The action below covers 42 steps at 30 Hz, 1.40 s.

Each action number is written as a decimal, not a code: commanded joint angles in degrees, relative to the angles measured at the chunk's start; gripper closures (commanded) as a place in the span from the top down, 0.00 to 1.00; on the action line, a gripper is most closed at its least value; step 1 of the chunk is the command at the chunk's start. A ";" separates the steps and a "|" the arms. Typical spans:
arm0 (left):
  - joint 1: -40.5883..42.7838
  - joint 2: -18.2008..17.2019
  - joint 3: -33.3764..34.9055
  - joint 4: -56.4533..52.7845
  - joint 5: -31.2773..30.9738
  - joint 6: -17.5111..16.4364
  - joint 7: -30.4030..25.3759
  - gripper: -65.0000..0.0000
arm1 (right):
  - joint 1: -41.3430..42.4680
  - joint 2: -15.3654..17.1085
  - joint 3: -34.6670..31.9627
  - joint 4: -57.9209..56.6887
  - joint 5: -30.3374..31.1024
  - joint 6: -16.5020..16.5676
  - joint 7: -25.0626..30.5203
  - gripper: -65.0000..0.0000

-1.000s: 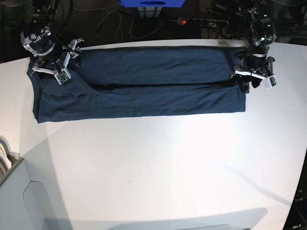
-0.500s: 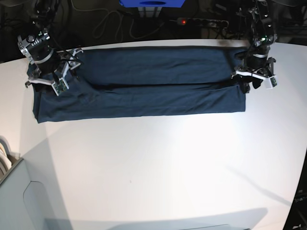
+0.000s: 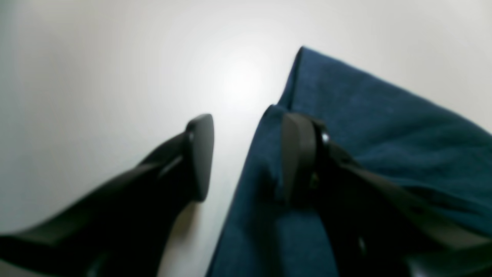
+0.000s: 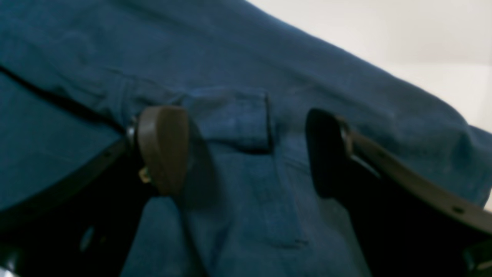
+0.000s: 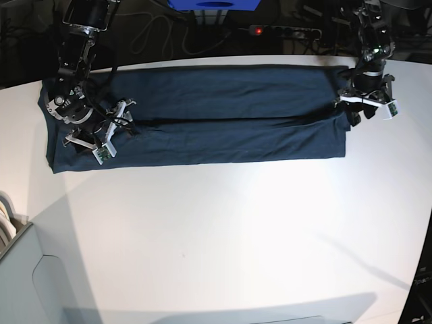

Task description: Fold the T-shirt properly

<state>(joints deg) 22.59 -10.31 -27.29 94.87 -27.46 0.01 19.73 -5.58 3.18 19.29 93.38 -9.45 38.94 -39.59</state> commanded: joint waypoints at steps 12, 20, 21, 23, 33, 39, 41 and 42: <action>2.25 -0.46 -0.45 1.09 -0.27 -0.05 -1.57 0.43 | -2.02 -1.99 -1.57 2.04 0.88 1.06 1.04 0.70; 2.16 -0.46 -0.45 1.09 -0.27 -0.05 -1.66 0.43 | -8.26 -1.64 -7.03 11.10 0.88 1.06 1.04 0.70; 2.16 -0.46 -0.45 1.09 -0.27 -0.05 -1.66 0.43 | -9.05 -1.64 -7.46 12.07 0.88 1.06 1.04 0.70; 2.16 -0.46 -0.45 1.09 -0.27 -0.05 -1.66 0.43 | -10.90 -1.64 -8.34 14.09 0.88 1.06 1.04 0.70; 2.16 -0.38 -0.45 1.09 -0.27 -0.05 -1.66 0.43 | -16.09 -0.24 -9.66 22.09 0.44 1.06 1.04 0.70; 2.42 0.68 -0.45 1.09 -0.27 -0.05 -1.66 0.43 | -12.66 1.87 -9.05 22.00 0.35 1.06 1.04 0.70; 2.86 0.68 -0.45 1.09 -0.27 -0.05 -1.66 0.43 | -11.43 1.70 -7.38 21.12 0.35 1.06 1.04 0.70; 2.86 0.68 -0.36 1.09 -0.27 -0.05 -1.66 0.43 | -10.46 1.52 -6.23 20.59 0.35 1.06 1.04 0.70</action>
<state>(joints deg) 25.15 -9.02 -27.44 94.91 -27.46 -0.01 19.38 -16.38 4.51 12.67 113.23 -9.37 38.94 -39.42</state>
